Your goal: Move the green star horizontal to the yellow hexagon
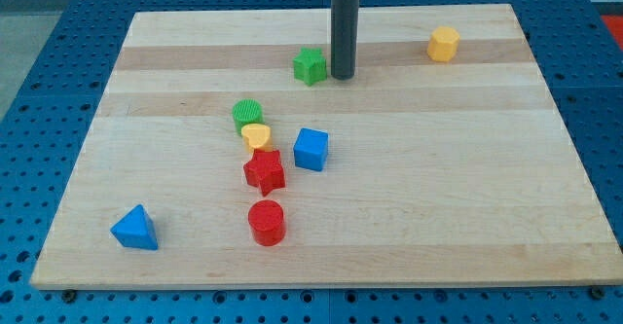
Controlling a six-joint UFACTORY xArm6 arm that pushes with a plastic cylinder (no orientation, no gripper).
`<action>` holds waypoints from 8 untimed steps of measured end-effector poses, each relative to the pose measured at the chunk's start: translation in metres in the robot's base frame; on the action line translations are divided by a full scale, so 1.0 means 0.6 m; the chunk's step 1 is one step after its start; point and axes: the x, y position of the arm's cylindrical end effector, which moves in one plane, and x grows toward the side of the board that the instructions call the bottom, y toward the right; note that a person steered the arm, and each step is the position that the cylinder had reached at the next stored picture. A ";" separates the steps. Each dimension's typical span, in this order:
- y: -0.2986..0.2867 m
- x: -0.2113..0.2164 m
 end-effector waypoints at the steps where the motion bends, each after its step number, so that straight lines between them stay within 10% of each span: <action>1: -0.015 0.006; 8: -0.087 -0.108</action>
